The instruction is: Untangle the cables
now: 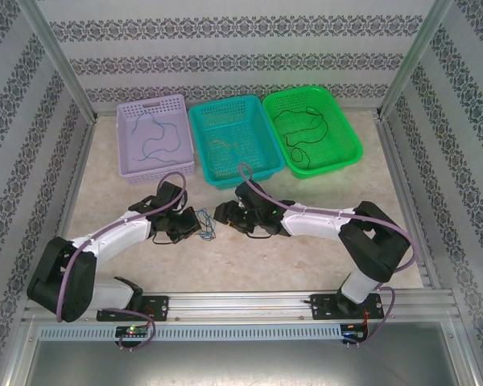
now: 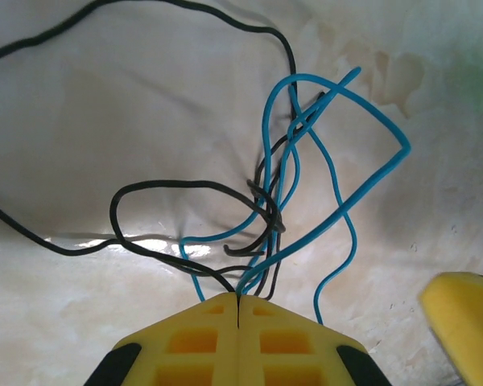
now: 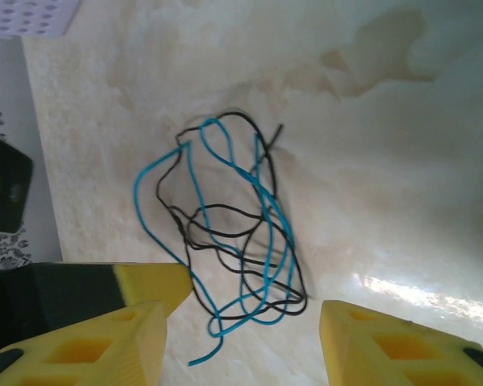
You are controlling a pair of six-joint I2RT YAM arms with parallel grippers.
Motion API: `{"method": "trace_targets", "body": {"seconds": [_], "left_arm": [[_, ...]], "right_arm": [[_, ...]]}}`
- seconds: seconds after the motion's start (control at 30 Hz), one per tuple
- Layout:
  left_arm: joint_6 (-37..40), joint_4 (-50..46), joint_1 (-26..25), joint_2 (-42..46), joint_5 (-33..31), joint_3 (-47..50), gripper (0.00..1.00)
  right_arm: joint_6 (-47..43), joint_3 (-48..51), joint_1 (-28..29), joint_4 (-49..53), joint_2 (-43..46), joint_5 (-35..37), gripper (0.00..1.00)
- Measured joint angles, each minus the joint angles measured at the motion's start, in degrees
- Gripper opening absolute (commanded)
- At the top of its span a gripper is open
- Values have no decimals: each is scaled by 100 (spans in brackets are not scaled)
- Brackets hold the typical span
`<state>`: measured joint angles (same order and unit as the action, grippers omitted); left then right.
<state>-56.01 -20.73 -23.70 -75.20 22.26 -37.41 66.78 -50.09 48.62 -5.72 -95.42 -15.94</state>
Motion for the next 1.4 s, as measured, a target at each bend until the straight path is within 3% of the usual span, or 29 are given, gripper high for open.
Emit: {"method": "trace_targets", "body": {"seconds": [0.6,0.7,0.87,1.03,1.27,1.4], "left_arm": [[-260,66,-184,2,-155,-59,0],[-260,66,-184,26,-157,-59,0],[-258,63,-184,37,-160,-59,0],[-256,63,-184,35,-177,-59,0],[-256,63,-184,0,-177,-122,0],[-256,63,-184,-2,-177,-136,0]], "right_arm": [[894,-26,48,-1121,-1084,-149,39],[1003,-11,103,-1255,-1088,-131,41],[1102,216,105,-1252,-748,-13,54],[1137,389,105,-1325,-361,-2,55],[1189,240,103,-1386,-752,-96,37],[1222,105,103,-1401,-1038,-146,17]]}}
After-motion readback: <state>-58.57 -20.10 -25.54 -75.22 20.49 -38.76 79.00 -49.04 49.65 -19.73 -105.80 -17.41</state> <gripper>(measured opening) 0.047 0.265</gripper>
